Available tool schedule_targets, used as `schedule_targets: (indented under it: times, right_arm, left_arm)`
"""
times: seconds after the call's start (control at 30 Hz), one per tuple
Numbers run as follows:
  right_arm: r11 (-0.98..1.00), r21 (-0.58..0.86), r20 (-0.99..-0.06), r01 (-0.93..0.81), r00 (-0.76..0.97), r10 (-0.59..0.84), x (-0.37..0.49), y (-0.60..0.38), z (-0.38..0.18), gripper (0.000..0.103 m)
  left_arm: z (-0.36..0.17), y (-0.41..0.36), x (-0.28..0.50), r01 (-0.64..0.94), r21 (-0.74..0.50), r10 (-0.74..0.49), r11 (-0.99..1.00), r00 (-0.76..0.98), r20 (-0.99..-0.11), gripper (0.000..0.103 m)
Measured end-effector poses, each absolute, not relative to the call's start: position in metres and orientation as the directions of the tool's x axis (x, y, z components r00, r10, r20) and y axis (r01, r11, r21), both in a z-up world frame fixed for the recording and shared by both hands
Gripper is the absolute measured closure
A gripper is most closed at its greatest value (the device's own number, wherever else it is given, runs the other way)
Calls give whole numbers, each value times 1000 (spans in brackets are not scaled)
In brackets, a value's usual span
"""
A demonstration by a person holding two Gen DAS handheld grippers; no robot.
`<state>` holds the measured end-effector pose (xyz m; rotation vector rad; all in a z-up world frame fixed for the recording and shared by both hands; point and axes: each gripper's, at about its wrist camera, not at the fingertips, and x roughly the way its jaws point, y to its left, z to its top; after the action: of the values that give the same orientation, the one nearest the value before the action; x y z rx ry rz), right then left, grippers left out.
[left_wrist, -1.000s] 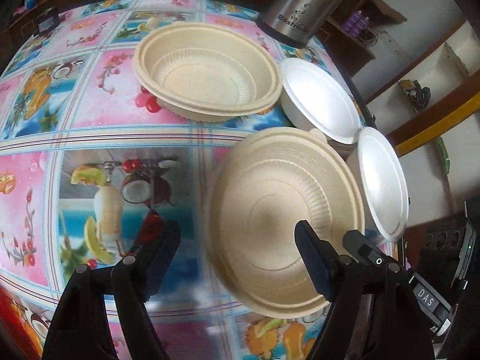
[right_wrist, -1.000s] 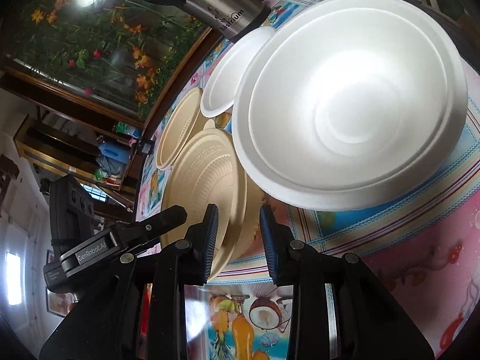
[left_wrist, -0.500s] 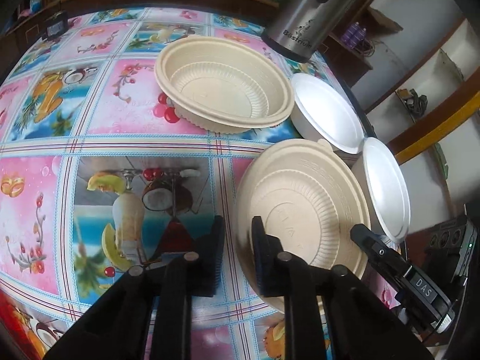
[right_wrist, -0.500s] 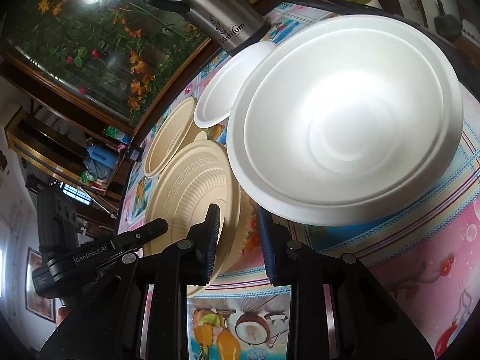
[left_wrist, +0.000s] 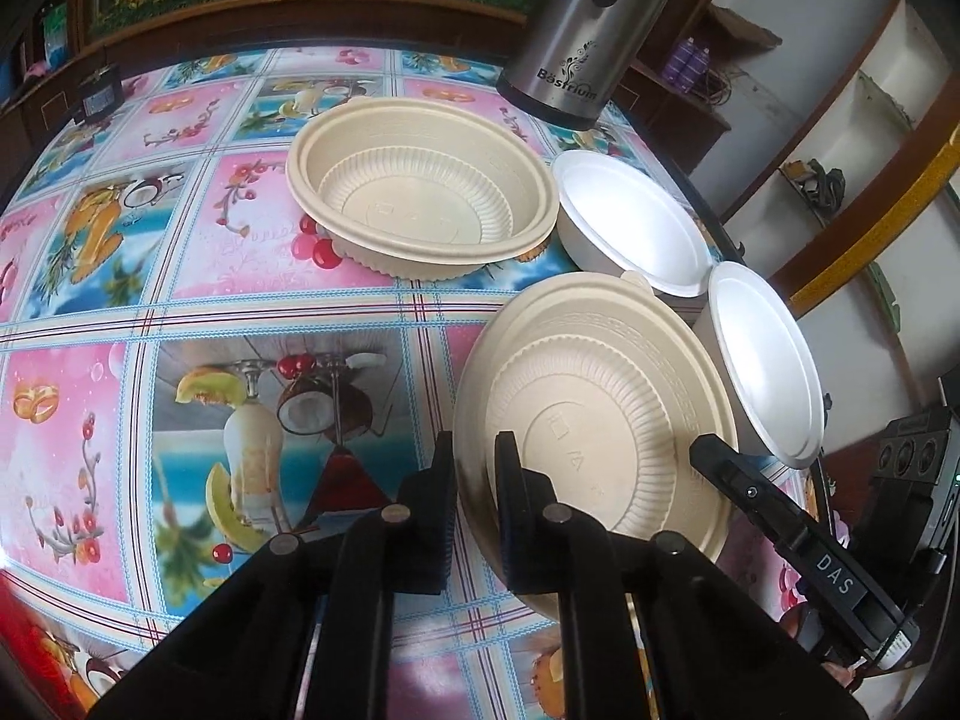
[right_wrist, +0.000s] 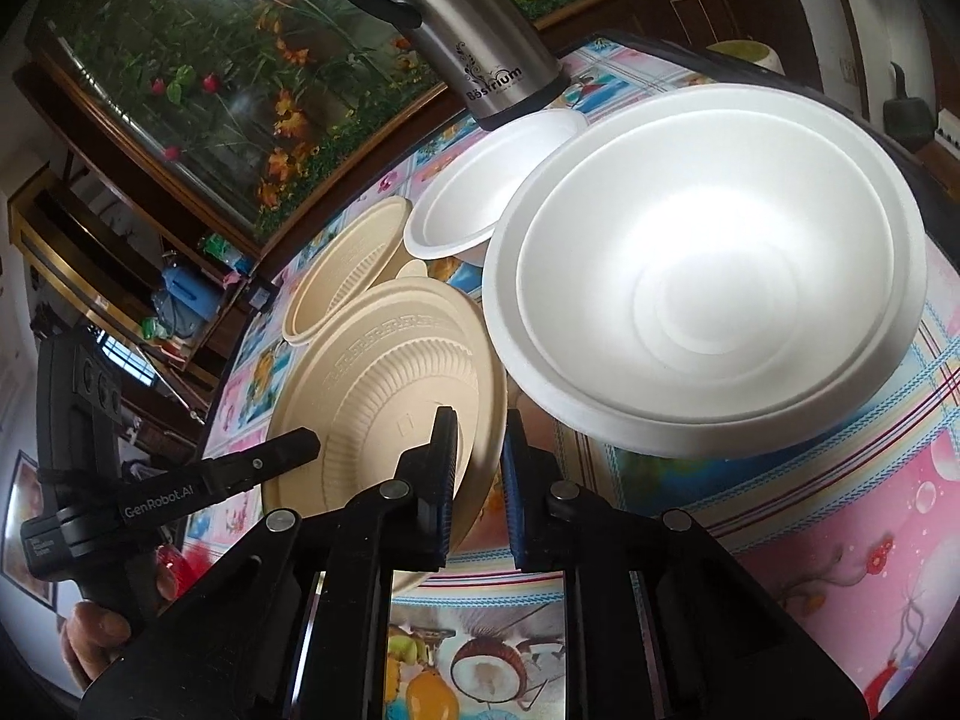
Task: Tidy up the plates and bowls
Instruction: 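Lift the beige plate with the left gripper and carry it toward the red plates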
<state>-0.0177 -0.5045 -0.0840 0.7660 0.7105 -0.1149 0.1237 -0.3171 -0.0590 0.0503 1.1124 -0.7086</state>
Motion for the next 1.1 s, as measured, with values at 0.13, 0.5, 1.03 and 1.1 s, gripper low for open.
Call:
schedule_targets:
  times: [0.13,0.5,1.03,1.1]
  right_arm:
    - [733,588,-628,342,764,147,-19,-504,-84,91]
    - [701,625,-612,345,774,165,-28,-492,-86,93]
    - [699,680,-561,221,771,302,-41,-421,-87,93]
    - [695,688,-559,209,763,324,-44,-412,-90,93]
  left_arm:
    - [-58,-315,120,554,-297,-498,778,255,-829,93]
    - [-58,-292,98,555,-284,-500,782,286,-818,92]
    - [-61,-199,44,452,-244,-411,858,317,-855,89]
    - [-59,-192,37,445,-231,-399,865,332,-855,89]
